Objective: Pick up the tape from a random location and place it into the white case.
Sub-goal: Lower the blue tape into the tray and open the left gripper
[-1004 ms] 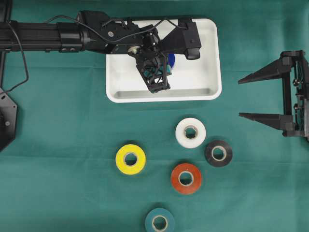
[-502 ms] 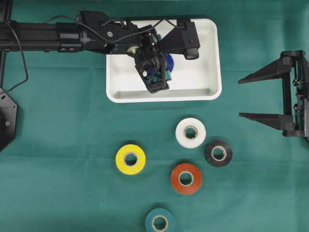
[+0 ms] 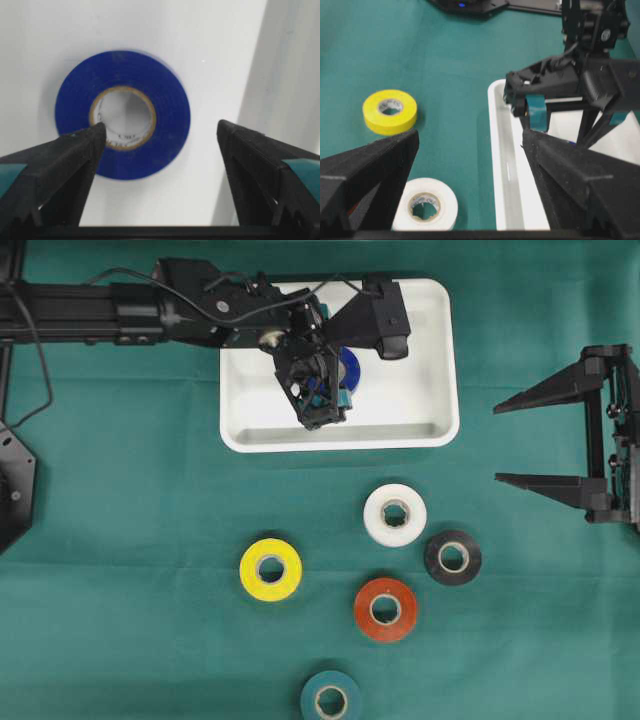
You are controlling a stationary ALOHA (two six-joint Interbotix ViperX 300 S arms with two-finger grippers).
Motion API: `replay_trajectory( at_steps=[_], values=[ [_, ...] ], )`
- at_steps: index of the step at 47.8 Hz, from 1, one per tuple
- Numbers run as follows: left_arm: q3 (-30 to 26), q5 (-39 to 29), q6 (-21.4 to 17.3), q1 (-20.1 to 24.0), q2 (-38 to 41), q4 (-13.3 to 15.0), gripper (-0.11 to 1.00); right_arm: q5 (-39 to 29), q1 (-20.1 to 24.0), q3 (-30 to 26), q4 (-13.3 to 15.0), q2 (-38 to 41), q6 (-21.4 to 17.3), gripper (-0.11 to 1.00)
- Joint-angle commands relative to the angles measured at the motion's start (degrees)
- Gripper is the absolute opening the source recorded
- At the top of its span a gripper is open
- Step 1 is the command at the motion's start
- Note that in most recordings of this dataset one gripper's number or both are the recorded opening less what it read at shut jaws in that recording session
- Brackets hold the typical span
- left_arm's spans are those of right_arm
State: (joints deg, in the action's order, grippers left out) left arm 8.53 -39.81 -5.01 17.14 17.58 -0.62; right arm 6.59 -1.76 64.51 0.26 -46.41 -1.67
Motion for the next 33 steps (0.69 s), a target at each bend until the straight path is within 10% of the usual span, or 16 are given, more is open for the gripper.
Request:
replay_trajectory(
  at_steps=[1,33],
  values=[
    [-1.2,-0.5,-0.1,-0.1,-5.3,0.1,0.86,0.3,-0.1,-1.5,0.0,0.2,-0.1,0.92],
    [-1.4,-3.3,0.1,-3.3,-12.2,-0.2,0.85,0.3,-0.1,-1.5,0.0,0.0,-0.3,0.92]
  ],
)
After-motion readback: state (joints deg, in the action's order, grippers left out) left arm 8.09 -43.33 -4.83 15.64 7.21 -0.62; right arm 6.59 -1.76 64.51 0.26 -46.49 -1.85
